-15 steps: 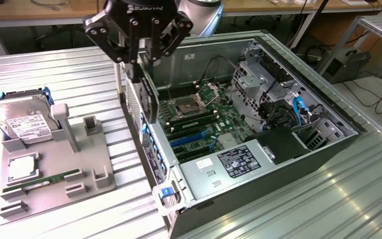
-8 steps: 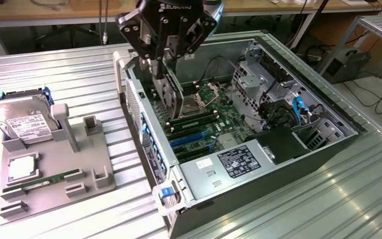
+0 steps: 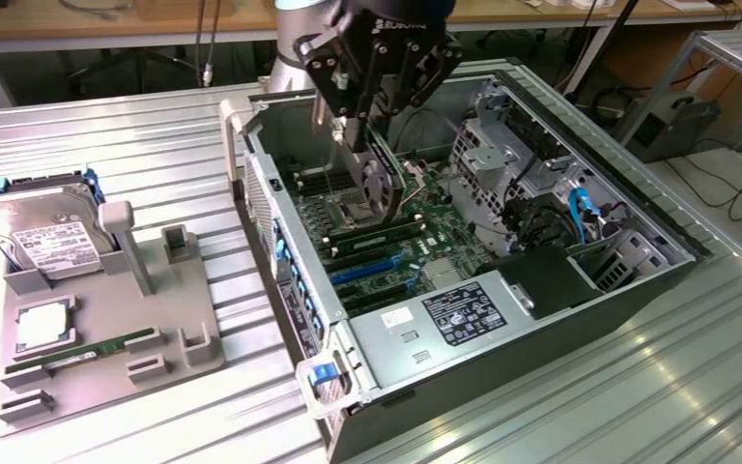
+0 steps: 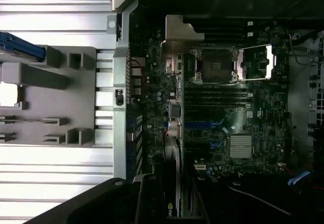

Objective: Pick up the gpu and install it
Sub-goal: 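Pick up the gpu and move the gpu toward the slot, then insert the gpu into the slot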

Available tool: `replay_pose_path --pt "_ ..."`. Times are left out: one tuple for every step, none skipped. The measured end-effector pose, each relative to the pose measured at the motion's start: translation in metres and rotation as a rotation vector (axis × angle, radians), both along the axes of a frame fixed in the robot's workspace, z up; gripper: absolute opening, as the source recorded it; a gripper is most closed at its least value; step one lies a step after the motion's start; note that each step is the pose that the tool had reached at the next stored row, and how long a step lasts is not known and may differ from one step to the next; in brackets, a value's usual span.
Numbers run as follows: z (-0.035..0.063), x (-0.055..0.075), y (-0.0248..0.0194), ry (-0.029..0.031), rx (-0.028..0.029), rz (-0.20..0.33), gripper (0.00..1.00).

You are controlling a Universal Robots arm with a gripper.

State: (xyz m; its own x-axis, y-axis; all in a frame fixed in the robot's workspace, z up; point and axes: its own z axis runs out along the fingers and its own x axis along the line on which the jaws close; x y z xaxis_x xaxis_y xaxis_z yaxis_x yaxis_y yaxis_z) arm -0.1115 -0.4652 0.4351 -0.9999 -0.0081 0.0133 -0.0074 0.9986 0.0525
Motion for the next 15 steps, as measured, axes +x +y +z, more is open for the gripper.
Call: replay_pose_path --pt "-0.0018 0.005 0.0007 0.0002 0.0001 0.000 0.26" --pt "-0.0054 0.014 0.0022 0.0007 -0.0001 0.000 0.26" --pt "-0.0090 0.023 0.0042 0.0010 -0.0003 0.000 0.26" --pt "-0.0108 0.027 0.0053 0.0010 -0.0006 0.000 0.26" --pt "-0.0127 0.032 0.0066 0.0010 -0.0009 0.000 0.26" --pt "-0.0145 0.036 0.0077 0.0010 -0.0012 0.000 0.26" --pt "-0.0165 0.041 0.0090 0.0010 -0.0014 0.000 0.26" --pt "-0.0191 0.048 0.0106 0.0010 -0.0020 0.000 0.26" --pt "-0.0212 0.053 0.0121 0.0010 -0.0024 0.000 0.26" --pt "-0.0238 0.060 0.0140 0.0010 -0.0028 0.000 0.26" --pt "-0.0299 0.075 0.0181 0.0010 -0.0031 0.000 0.26" --pt "-0.0416 0.088 0.0232 0.0010 -0.0031 0.000 0.26" --pt "-0.0419 0.088 0.0233 0.0010 -0.0032 0.000 0.26" --pt "-0.0419 0.089 0.0233 0.0010 -0.0032 0.000 0.26" --pt "-0.0419 0.089 0.0233 0.0010 -0.0032 0.000 0.26"
